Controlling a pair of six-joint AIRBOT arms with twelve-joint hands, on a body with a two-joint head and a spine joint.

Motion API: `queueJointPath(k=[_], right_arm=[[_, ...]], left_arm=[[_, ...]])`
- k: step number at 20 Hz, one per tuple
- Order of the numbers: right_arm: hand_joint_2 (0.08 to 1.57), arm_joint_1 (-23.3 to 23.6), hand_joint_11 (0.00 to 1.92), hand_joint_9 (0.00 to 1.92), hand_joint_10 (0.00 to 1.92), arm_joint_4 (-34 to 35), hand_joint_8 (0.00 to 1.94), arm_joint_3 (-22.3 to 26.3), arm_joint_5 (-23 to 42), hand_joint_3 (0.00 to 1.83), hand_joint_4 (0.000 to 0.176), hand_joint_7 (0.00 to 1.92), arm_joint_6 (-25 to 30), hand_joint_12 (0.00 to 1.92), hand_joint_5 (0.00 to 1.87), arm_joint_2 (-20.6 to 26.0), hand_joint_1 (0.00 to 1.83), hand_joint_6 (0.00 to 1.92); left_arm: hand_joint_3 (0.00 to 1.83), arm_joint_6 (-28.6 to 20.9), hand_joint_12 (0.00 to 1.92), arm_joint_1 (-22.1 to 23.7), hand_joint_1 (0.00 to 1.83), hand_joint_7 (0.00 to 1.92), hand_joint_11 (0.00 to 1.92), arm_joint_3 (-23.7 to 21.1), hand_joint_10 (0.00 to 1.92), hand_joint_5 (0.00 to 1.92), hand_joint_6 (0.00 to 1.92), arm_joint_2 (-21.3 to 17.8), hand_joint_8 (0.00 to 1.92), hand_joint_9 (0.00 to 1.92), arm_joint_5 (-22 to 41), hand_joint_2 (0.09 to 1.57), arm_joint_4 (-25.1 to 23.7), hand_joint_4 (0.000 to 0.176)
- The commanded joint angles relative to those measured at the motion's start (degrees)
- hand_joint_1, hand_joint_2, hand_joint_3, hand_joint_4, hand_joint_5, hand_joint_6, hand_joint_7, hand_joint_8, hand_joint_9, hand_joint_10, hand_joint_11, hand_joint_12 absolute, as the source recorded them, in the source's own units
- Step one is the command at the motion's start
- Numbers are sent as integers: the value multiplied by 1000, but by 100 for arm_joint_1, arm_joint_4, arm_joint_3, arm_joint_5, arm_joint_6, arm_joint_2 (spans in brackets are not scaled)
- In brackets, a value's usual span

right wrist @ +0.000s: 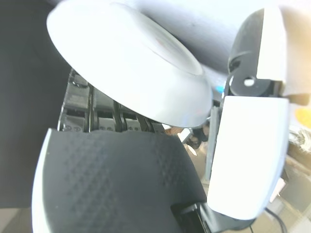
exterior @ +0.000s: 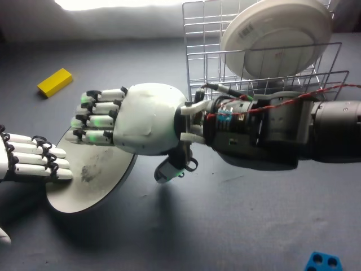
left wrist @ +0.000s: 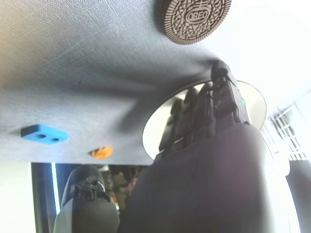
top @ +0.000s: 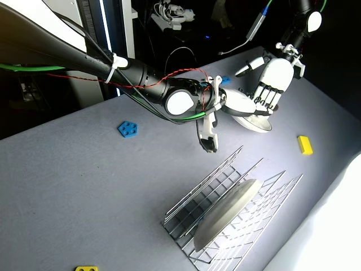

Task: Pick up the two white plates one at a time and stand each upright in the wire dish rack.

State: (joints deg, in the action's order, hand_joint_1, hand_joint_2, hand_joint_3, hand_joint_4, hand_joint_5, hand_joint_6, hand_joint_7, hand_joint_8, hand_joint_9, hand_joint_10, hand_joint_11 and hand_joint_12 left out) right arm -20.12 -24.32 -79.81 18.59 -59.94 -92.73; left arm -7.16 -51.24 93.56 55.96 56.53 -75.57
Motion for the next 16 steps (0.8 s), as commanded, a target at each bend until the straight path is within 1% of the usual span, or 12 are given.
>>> queueJointPath(k=[1, 3, 6, 8, 9, 10, 11, 12, 13, 14, 15, 16], right_arm=[[807, 129, 0, 0, 0, 145, 0, -14, 685, 0, 0, 0, -11, 0, 0, -47, 1069, 0], [815, 189, 0, 0, 0, 343, 0, -63, 684, 0, 0, 0, -11, 0, 0, -98, 1058, 0], [798, 217, 0, 0, 0, 540, 0, -70, 676, 0, 0, 0, -11, 0, 0, -179, 1106, 0], [823, 210, 0, 0, 0, 606, 0, -70, 666, 0, 0, 0, -11, 0, 0, -213, 1075, 0], [833, 209, 47, 0, 0, 622, 0, -70, 666, 1, 0, 0, -11, 24, 0, -223, 1049, 0], [833, 208, 47, 0, 0, 627, 0, -71, 669, 1, 0, 0, -11, 24, 0, -231, 1049, 0], [837, 201, 9, 0, 0, 627, 0, -72, 669, 0, 0, 0, -11, 309, 0, -243, 1057, 0], [837, 193, 1, 0, 0, 632, 0, -72, 670, 0, 0, 0, -11, 430, 0, -255, 1073, 0], [878, 178, 0, 0, 0, 648, 0, -72, 670, 8, 0, 0, -11, 478, 0, -268, 1085, 0], [898, 161, 0, 0, 0, 651, 0, -72, 670, 11, 0, 0, -12, 578, 0, -280, 1073, 0], [911, 146, 0, 0, 0, 651, 0, -72, 670, 11, 0, 0, -13, 628, 23, -286, 1080, 6], [930, 129, 0, 44, 14, 651, 5, -72, 670, 13, 0, 26, -13, 720, 78, -292, 1113, 18]], left_arm=[[0, -2, 0, -35, 0, 9, 0, -21, 0, 48, 11, 110, 3, 0, 188, 962, -104, 0], [0, -2, 0, -35, 0, 0, 0, -18, 0, 20, 0, 116, 0, 0, 188, 979, -104, 0], [0, -2, 0, -34, 0, 4, 0, -14, 0, 31, 4, 119, 1, 0, 188, 967, -104, 0], [0, -3, 0, -34, 0, 0, 0, -13, 0, 25, 1, 119, 0, 0, 188, 977, -103, 0], [0, -3, 0, -34, 0, 1, 0, -10, 0, 27, 1, 121, 0, 0, 188, 979, -103, 0], [0, -3, 0, -34, 0, 1, 0, -7, 0, 27, 1, 123, 0, 0, 188, 979, -103, 0], [0, -3, 0, -34, 0, 0, 0, -4, 0, 17, 0, 127, 0, 0, 188, 978, -103, 0], [0, -3, 0, -34, 0, 0, 0, -3, 0, 4, 0, 129, 0, 0, 188, 975, -103, 0], [0, -3, 0, -34, 0, 1, 0, -2, 0, 24, 9, 129, 1, 0, 188, 977, -103, 0], [0, -3, 0, -34, 0, 20, 0, -2, 2, 49, 18, 129, 8, 6, 188, 975, -103, 0], [0, -3, 0, -34, 0, 15, 0, -2, 0, 51, 17, 130, 5, 0, 188, 978, -103, 0], [0, -3, 0, -34, 0, 3, 0, -2, 0, 32, 8, 130, 0, 0, 188, 978, -103, 0]])
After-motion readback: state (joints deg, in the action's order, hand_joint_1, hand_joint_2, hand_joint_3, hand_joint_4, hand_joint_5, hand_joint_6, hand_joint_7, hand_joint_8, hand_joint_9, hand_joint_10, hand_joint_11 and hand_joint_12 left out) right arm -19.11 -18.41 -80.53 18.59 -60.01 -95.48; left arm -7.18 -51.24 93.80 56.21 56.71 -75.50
